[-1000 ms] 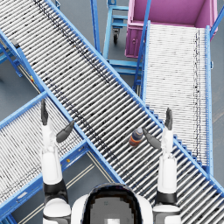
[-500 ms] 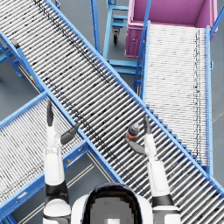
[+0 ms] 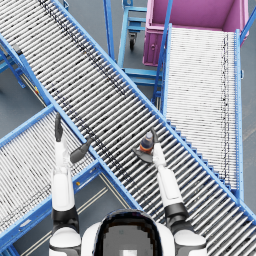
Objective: Pick up the oil and place it on the left assembly line, put the cola on the right, and keep Sprite still
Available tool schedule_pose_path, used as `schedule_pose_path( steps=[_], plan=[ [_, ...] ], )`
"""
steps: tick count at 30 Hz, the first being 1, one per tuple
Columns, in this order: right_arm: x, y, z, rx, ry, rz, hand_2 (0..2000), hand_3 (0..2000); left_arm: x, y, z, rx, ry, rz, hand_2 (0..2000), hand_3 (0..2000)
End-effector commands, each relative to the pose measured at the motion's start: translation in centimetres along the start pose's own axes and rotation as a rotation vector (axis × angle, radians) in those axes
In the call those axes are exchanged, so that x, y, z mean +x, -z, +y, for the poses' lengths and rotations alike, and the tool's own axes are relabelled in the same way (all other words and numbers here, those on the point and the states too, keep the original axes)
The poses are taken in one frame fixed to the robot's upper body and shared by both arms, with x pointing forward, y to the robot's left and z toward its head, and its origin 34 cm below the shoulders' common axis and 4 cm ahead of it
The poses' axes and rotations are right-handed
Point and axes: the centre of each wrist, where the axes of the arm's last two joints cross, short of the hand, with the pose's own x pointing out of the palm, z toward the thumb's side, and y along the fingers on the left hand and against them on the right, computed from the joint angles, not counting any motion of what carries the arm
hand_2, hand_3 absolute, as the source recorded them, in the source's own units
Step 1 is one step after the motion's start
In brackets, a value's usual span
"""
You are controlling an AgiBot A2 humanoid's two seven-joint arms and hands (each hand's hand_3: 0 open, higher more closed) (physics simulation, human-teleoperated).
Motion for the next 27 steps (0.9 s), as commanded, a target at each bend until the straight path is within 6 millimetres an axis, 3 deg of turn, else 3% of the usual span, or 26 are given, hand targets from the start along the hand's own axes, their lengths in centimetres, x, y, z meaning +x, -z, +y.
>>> schedule_pose_path(
  steps=[1,4,5,6,10,12,14,16,17,27],
  plan=[
    [-0.3,0.4,-1.8,0.055,0.021,-0.010,0,0,-0.3,-0.4,0.1,0.015,-0.012,0.003,0,0],
    [-0.7,1.7,-2.2,0.116,0.028,-0.019,0,0,-0.2,-0.2,-0.1,0.005,-0.011,0.001,0,0],
    [-0.6,1.6,-2.2,0.109,0.018,-0.016,1361,327,-0.5,-0.6,0.0,0.023,-0.023,0.005,0,0],
    [-0.7,2.0,-2.6,0.137,0.016,-0.016,2000,653,-0.5,-0.8,0.1,0.031,-0.023,0.005,0,0],
    [-0.8,1.8,-2.3,0.116,0.052,-0.009,2000,1960,-0.5,-1.5,0.0,0.056,-0.025,0.004,0,0],
    [-0.6,0.6,-1.8,0.049,0.054,-0.009,2000,2000,-0.7,-1.8,-0.1,0.068,-0.035,0.007,0,0],
    [-0.9,-5.3,0.4,-0.205,0.083,-0.042,2000,2000,-1.0,-2.0,-0.1,0.078,-0.044,0.010,0,0],
    [-3.2,-10.5,0.3,-0.378,0.128,-0.081,2000,2000,-0.6,-2.4,-0.3,0.089,-0.031,0.005,0,0],
    [-4.5,-12.2,0.0,-0.428,0.130,-0.087,2000,2000,-0.5,-2.4,-0.3,0.091,-0.028,0.003,0,0],
    [-12.1,-20.7,-1.1,-0.602,0.261,-0.112,2000,2000,1.0,-2.9,0.1,0.113,0.026,-0.021,0,0]
  ],
)
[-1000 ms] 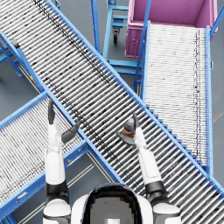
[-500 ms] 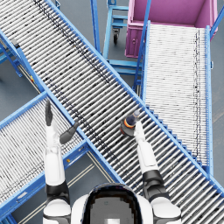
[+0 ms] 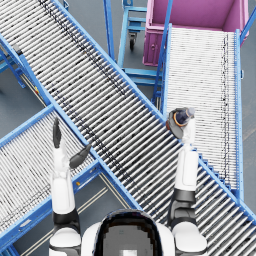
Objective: Pick up the oil and place it on the left assembly line, put the cola on the right, and keep Sprite still
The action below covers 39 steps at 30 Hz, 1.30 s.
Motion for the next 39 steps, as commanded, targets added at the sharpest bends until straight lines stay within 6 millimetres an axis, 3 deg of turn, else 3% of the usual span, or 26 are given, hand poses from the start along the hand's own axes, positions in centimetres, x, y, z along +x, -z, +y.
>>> schedule_pose_path(
  steps=[1,6,9,10,11,15,21,22,24,26,29,33,39],
  plan=[
    [-2.4,-4.5,-3.3,-0.109,0.070,-0.006,2000,2000,0.2,0.0,0.0,0.001,0.008,-0.004,0,0],
    [-5.7,-6.3,-6.8,-0.082,0.161,-0.047,2000,2000,1.0,-0.7,0.6,0.036,0.033,-0.018,0,0],
    [-8.1,-4.6,-9.3,0.087,0.241,-0.143,2000,2000,1.1,-0.3,0.3,0.016,0.034,-0.021,0,0],
    [-8.6,-3.7,-10.0,0.174,0.268,-0.184,639,1673,0.8,-0.6,0.4,0.028,0.024,-0.017,0,0],
    [-7.3,-3.3,-7.9,0.076,0.246,-0.103,0,1347,0.7,-0.5,0.3,0.026,0.019,-0.016,0,0],
    [-8.6,-2.6,-9.1,0.173,0.342,-0.157,0,40,0.8,-0.3,0.1,0.014,0.022,-0.020,0,0],
    [-8.7,-2.4,-9.4,0.203,0.365,-0.176,0,0,0.6,-0.8,0.4,0.039,0.010,-0.017,0,0],
    [-7.6,-13.5,-12.2,-0.102,0.292,-0.095,0,0,0.5,-0.8,0.6,0.041,0.006,-0.016,0,0],
    [-4.9,-15.5,-9.9,-0.276,0.194,0.026,0,0,0.6,-1.0,0.7,0.049,0.009,-0.018,0,0],
    [-2.6,-15.2,-7.7,-0.346,0.108,0.110,0,0,0.6,-1.0,0.6,0.047,0.008,-0.018,0,0],
    [-1.5,-13.4,-4.9,-0.362,0.053,0.155,0,0,0.2,-1.0,0.4,0.045,-0.009,-0.013,0,0],
    [1.5,-13.8,-1.1,-0.455,-0.071,0.207,0,0,0.0,-1.0,1.3,0.057,-0.011,-0.010,0,0],
    [2.6,-12.5,2.2,-0.458,-0.134,0.228,0,0,-0.5,0.5,3.1,0.024,-0.026,-0.007,0,0]
  ],
)
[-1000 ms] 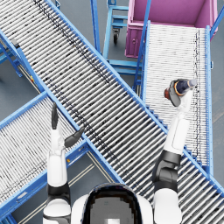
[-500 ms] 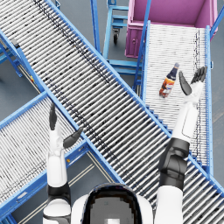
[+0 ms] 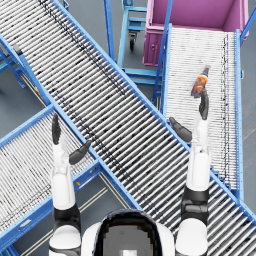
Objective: Pick up the oil and place it on the left assembly line, put the cola on the right, and keep Sprite still
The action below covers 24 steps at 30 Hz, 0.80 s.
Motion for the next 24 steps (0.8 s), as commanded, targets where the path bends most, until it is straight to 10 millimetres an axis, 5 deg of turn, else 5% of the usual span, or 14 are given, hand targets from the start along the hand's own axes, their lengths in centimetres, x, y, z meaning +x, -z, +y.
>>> schedule_pose_path(
  steps=[1,7,24],
  plan=[
    [1.4,-0.9,2.3,-0.026,-0.066,0.007,0,0,-0.1,0.6,1.2,-0.010,-0.004,0.001,0,0],
    [2.0,-0.6,4.3,-0.001,-0.097,0.005,0,0,0.3,0.8,1.5,-0.013,0.008,-0.008,0,0],
    [3.2,2.4,8.0,0.227,-0.221,-0.178,0,0,1.7,4.0,-2.8,-0.276,0.096,-0.186,0,0]
  ],
)
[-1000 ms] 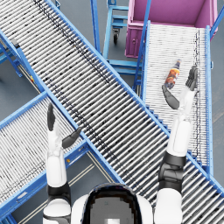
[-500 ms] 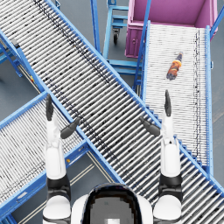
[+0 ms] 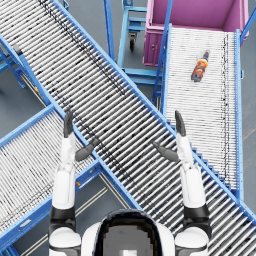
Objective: Pick up the oil and place it on the left assembly line, put the cola on the right, and keep Sprite still
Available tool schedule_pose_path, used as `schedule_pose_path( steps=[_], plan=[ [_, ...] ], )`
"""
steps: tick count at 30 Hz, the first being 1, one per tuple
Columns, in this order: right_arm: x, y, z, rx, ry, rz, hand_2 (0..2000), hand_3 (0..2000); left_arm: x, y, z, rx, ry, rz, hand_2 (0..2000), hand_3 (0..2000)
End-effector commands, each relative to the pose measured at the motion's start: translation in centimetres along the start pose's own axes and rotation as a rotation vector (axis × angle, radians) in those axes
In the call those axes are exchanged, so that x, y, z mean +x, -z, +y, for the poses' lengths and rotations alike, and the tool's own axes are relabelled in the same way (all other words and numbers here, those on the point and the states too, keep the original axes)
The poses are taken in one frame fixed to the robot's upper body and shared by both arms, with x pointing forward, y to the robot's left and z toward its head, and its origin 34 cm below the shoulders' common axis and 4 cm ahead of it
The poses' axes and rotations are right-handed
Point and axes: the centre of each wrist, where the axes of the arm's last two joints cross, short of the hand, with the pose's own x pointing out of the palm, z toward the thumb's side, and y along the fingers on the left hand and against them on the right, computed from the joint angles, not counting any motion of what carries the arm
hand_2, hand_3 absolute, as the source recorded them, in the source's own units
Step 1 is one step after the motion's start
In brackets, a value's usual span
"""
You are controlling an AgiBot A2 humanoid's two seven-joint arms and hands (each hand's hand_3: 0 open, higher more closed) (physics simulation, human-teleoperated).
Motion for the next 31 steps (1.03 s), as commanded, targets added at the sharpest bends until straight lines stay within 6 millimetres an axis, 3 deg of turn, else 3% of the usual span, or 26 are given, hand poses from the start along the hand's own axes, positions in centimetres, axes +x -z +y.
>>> schedule_pose_path(
  steps=[1,10,31],
  plan=[
    [0.1,0.3,0.3,0.016,-0.010,-0.015,0,0,0.1,0.3,-0.2,-0.021,0.006,-0.014,0,0],
    [1.2,2.5,2.8,0.170,-0.100,-0.164,0,0,0.8,3.0,-2.9,-0.234,0.052,-0.147,0,0],
    [1.3,2.8,3.1,0.189,-0.111,-0.184,0,0,0.9,3.4,-3.2,-0.262,0.056,-0.164,0,0]
  ],
)
